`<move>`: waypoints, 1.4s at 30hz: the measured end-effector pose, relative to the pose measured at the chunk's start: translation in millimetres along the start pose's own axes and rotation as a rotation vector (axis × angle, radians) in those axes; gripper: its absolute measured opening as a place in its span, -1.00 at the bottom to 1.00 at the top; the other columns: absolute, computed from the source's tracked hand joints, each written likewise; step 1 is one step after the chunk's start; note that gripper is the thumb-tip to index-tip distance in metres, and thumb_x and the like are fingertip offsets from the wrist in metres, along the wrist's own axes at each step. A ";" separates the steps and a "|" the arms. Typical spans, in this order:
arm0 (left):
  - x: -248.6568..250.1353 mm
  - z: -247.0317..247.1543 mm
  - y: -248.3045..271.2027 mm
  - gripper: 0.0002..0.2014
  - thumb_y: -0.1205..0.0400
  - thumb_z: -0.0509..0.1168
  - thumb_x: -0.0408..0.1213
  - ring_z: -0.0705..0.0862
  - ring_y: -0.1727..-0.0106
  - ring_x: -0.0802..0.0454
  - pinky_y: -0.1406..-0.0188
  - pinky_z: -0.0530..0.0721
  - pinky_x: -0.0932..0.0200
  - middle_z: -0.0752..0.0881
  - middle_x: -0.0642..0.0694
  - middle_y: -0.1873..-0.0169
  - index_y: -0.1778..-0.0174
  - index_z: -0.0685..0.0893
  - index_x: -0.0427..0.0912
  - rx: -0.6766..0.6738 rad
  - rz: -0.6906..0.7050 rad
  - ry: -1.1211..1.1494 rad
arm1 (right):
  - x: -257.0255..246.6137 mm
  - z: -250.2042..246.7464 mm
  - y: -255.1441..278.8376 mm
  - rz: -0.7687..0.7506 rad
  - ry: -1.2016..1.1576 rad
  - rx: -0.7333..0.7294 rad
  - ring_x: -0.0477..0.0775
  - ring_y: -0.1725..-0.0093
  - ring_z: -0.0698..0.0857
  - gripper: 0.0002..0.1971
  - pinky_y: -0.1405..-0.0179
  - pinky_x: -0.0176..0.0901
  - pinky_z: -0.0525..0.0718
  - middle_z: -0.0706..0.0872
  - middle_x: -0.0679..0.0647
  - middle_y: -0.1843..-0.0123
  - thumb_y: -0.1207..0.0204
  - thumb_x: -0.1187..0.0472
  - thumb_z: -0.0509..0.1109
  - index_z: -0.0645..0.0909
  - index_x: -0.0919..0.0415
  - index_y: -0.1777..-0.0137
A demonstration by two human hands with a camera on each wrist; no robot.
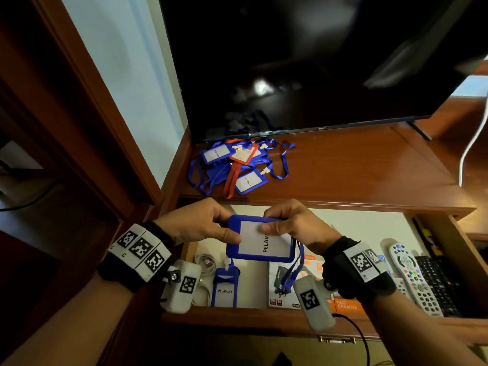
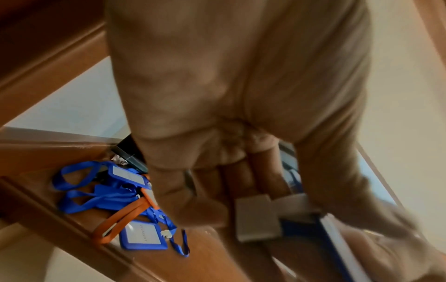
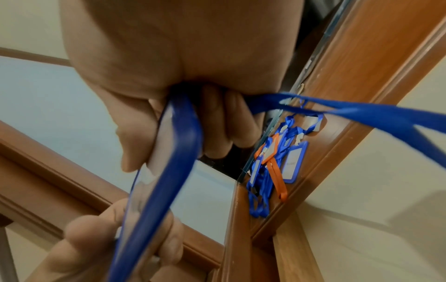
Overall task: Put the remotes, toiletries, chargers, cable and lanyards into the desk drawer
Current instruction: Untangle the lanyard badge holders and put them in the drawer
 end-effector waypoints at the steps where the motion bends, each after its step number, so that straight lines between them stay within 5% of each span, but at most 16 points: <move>1: -0.8 -0.2 -1.9 -0.59 -0.35 0.48 -0.19 0.78 -0.05 0.01 -0.09 0.72 0.15 0.81 -0.13 -0.01 -0.10 0.75 -0.25 0.034 0.003 -0.004 | 1.6 -0.8 -0.4 0.005 -0.002 0.026 -0.09 0.39 0.74 -0.82 0.44 -0.38 0.61 0.78 -0.01 0.38 -0.51 0.39 0.39 0.68 0.22 0.30; 5: -1.5 -1.2 -5.5 -0.72 -0.39 0.52 -0.21 0.73 0.42 -0.08 0.42 0.67 0.27 0.82 -0.20 0.22 0.14 0.77 -0.37 0.188 -0.017 -0.071 | 10.5 2.5 -0.4 0.033 -0.033 0.119 -0.05 0.38 0.75 -0.88 0.46 -0.34 0.63 0.79 0.02 0.35 -0.50 0.24 0.44 0.69 0.22 0.27; 8: -2.5 -5.6 -2.2 -0.75 -0.43 0.51 -0.25 0.67 0.52 -0.03 0.39 0.70 0.21 0.76 -0.14 0.48 0.25 0.72 -0.43 0.310 0.003 -0.060 | 22.2 10.9 3.0 0.087 -0.206 0.168 0.02 0.39 0.70 -0.74 0.47 -0.28 0.61 0.76 0.10 0.31 -0.41 0.04 0.49 0.72 0.28 0.12; 11: -6.6 -13.2 0.1 -0.78 -0.47 0.47 -0.28 0.69 0.50 0.00 0.35 0.69 0.24 0.76 -0.22 0.46 0.23 0.71 -0.42 0.517 0.043 0.102 | 31.6 16.0 9.3 0.078 -0.328 0.198 -0.06 0.56 0.30 -0.67 0.57 -0.22 0.22 0.41 0.01 0.52 -0.39 -0.05 0.51 0.68 0.26 0.15; 15: -13.9 -14.9 -5.4 -0.80 -0.52 0.44 -0.33 0.67 0.57 0.07 0.49 0.65 0.28 0.79 -0.24 0.34 0.28 0.70 -0.43 0.821 0.075 0.332 | 20.5 26.5 14.9 0.030 0.019 0.192 -0.15 0.55 0.32 -0.76 0.51 -0.31 0.33 0.39 -0.09 0.52 -0.56 0.14 0.40 0.58 0.32 0.21; 18: -16.4 -5.0 -9.3 -0.82 -0.51 0.47 -0.23 0.70 0.54 0.05 0.38 0.68 0.17 0.77 -0.18 0.46 0.34 0.73 -0.26 0.921 0.082 0.148 | -1.2 34.7 15.8 -0.065 0.430 0.122 -0.15 0.41 0.48 -0.81 0.34 -0.25 0.48 0.57 -0.04 0.37 -0.59 0.13 0.35 0.63 0.26 0.12; 22: -10.4 17.4 -8.8 -0.77 -0.51 0.47 -0.22 0.68 0.55 0.18 0.51 0.63 0.37 0.69 -0.05 0.53 0.27 0.71 -0.35 0.797 0.189 -0.148 | -34.2 27.3 17.8 -0.161 0.609 0.086 -0.29 0.38 0.52 -0.89 0.39 -0.47 0.43 0.52 -0.18 0.38 -0.59 0.19 0.35 0.62 0.12 0.17; 26: -19.0 26.4 -9.8 -0.57 -0.46 0.29 0.13 0.71 0.29 0.06 0.28 0.70 -0.06 0.74 -0.07 0.33 0.19 0.72 -0.23 0.581 0.295 -0.394 | -40.9 -0.4 13.0 -0.204 0.795 0.161 -0.20 0.38 0.57 -0.86 0.40 -0.36 0.46 0.62 -0.11 0.38 -0.53 0.15 0.43 0.67 0.17 0.22; 29: -17.5 31.5 -9.3 -0.75 -0.51 0.37 -0.06 0.71 0.16 0.07 0.15 0.70 -0.03 0.75 -0.05 0.23 0.14 0.70 -0.20 0.360 0.290 -0.352 | -33.1 -12.0 10.5 -0.169 0.783 0.138 -0.09 0.31 0.66 -0.88 0.32 -0.22 0.59 0.73 -0.05 0.32 -0.48 0.17 0.49 0.69 0.15 0.26; 31: -14.2 31.4 -7.1 -0.95 -0.56 0.40 -0.29 0.72 0.12 0.17 0.15 0.71 0.17 0.74 0.05 0.20 0.14 0.67 -0.04 0.229 0.281 -0.253 | -24.7 -13.6 11.3 -0.133 0.655 0.064 -0.14 0.34 0.64 -0.86 0.35 -0.37 0.55 0.70 -0.09 0.35 -0.50 0.19 0.47 0.66 0.10 0.29; 34: -11.2 26.1 -3.6 -0.88 -0.59 0.34 -0.32 0.64 0.27 0.21 0.33 0.59 0.34 0.71 0.01 0.21 0.02 0.67 0.00 0.156 0.253 -0.021 | -4.5 -10.4 12.5 -0.048 0.220 0.016 0.01 0.44 0.52 -0.72 0.48 -0.32 0.45 0.56 0.08 0.44 -0.58 0.14 0.35 0.58 0.16 0.38; 38: -7.0 26.8 -5.0 -0.79 -0.51 0.26 -0.27 0.53 0.40 0.18 0.48 0.48 0.40 0.70 -0.14 0.21 -0.04 0.66 -0.18 0.166 0.286 0.253 | 11.3 5.4 16.2 0.044 -0.255 0.020 -0.01 0.47 0.70 -0.56 0.52 -0.28 0.61 0.70 0.07 0.46 -0.18 -0.06 0.65 0.57 0.30 0.31; 40: -6.5 28.8 -7.3 -0.81 -0.54 0.26 -0.27 0.53 0.41 0.18 0.48 0.47 0.40 0.74 -0.05 0.25 -0.01 0.67 -0.21 0.220 0.317 0.341 | 22.4 17.4 12.9 0.134 -0.353 0.095 -0.09 0.60 0.64 -0.68 0.61 -0.34 0.58 0.66 0.00 0.57 -0.30 0.11 0.59 0.53 0.29 0.28; 42: -6.1 26.3 -9.6 -0.86 -0.59 0.32 -0.23 0.58 0.30 0.04 0.45 0.49 0.36 0.76 -0.08 0.19 0.03 0.67 -0.19 0.341 0.295 0.444 | 33.8 27.8 7.3 0.154 -0.545 0.088 -0.09 0.66 0.40 -0.75 0.68 -0.32 0.35 0.47 -0.01 0.61 -0.47 0.17 0.40 0.46 0.21 0.36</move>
Point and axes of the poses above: each hand's wrist, its own y-axis away from the middle knuckle, its own z-axis out of the palm, x = y × z, the point moved 2 cm from there along -y, towards the middle knuckle
